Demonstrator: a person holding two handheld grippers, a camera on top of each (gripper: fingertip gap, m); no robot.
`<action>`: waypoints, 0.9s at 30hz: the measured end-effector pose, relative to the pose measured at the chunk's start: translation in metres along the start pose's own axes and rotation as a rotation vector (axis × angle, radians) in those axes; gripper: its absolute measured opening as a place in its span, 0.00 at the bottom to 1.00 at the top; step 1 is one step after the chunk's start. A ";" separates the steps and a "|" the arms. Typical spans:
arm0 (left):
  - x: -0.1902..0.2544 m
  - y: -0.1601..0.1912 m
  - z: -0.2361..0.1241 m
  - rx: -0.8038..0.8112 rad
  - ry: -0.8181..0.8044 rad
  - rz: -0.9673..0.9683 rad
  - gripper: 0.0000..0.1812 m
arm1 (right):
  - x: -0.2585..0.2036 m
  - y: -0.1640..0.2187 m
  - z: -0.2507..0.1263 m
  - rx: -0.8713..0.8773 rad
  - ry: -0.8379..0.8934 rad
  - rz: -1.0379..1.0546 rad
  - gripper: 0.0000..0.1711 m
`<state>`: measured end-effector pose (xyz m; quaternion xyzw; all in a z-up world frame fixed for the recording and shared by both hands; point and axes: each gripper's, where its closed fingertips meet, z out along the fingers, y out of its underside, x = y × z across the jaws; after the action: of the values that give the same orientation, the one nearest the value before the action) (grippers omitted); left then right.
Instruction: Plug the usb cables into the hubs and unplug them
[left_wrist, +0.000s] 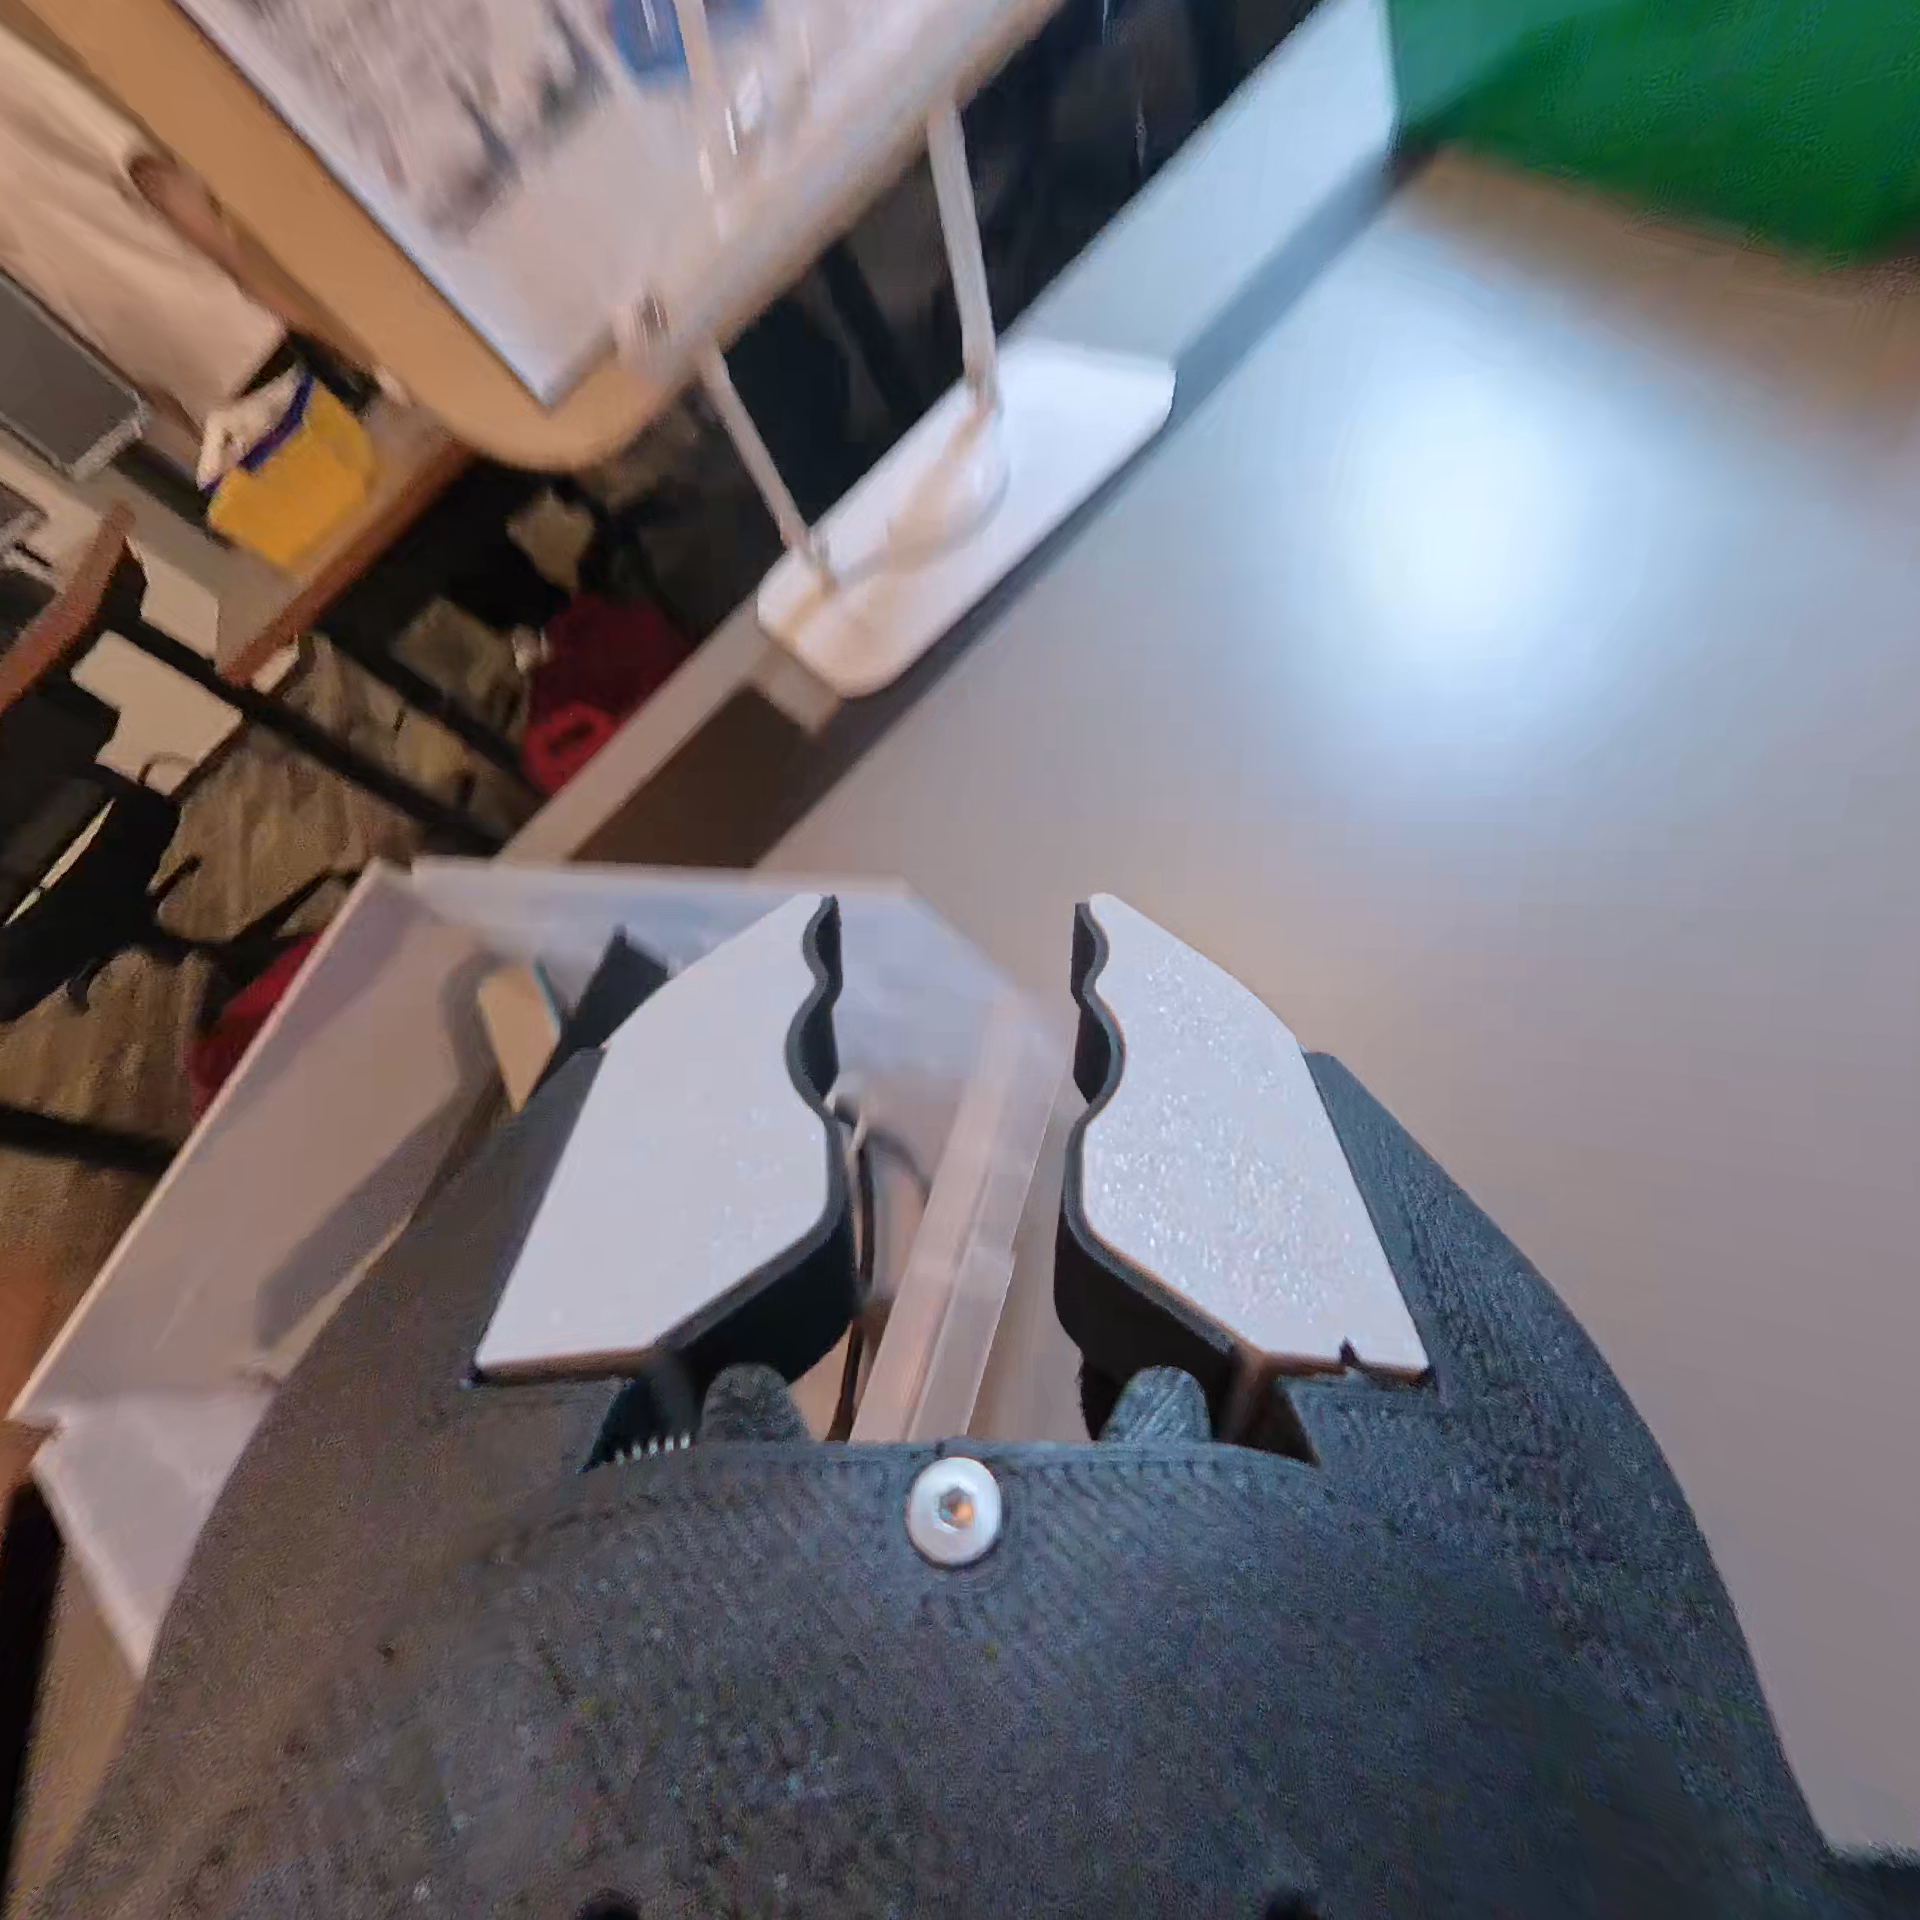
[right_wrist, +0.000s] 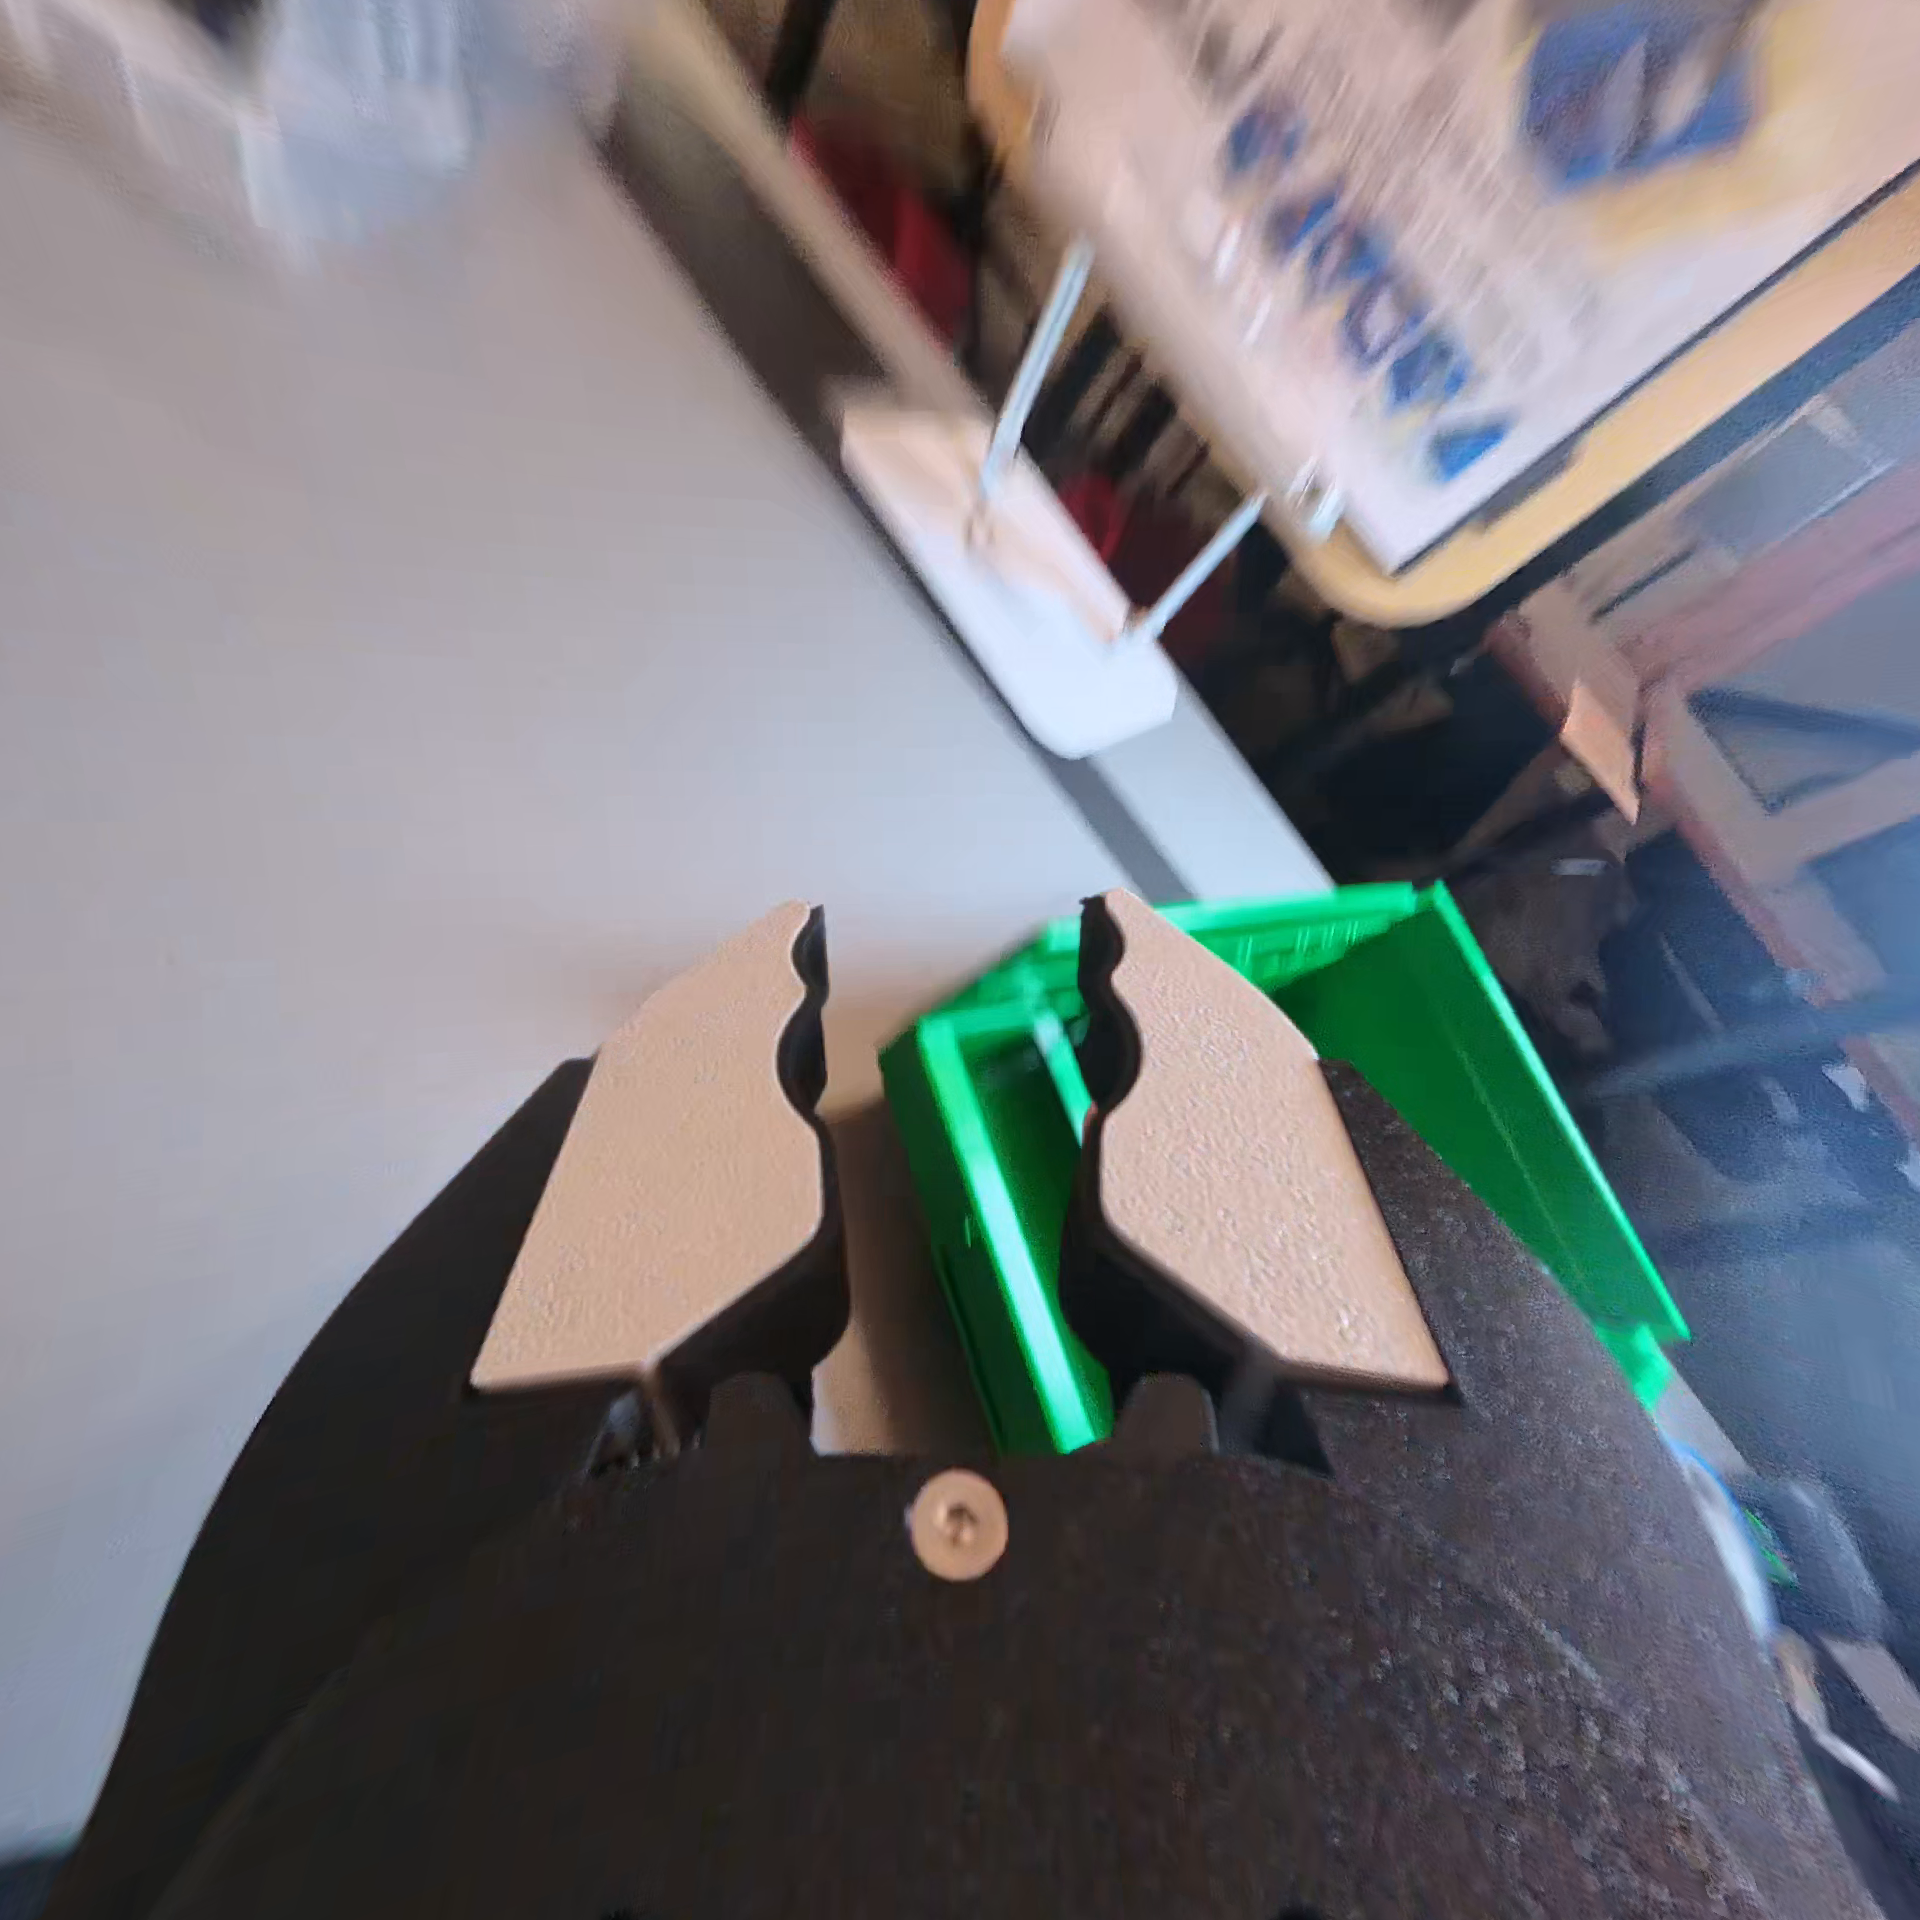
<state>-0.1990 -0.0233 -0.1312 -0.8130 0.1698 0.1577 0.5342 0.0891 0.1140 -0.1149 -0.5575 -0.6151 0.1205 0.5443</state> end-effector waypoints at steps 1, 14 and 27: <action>-0.001 -0.024 0.001 0.083 -0.005 -0.041 0.23 | 0.004 -0.025 0.000 0.091 0.016 0.055 0.27; 0.038 -0.026 0.073 0.214 -0.138 -0.350 0.15 | -0.004 -0.009 0.093 0.228 0.225 0.572 0.20; 0.039 -0.008 0.068 0.197 -0.092 -0.453 0.26 | -0.010 -0.010 0.089 0.233 0.212 0.606 0.32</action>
<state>-0.1655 0.0376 -0.1678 -0.7664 -0.0266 0.0537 0.6396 0.0100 0.1432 -0.1457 -0.6584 -0.3434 0.2876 0.6049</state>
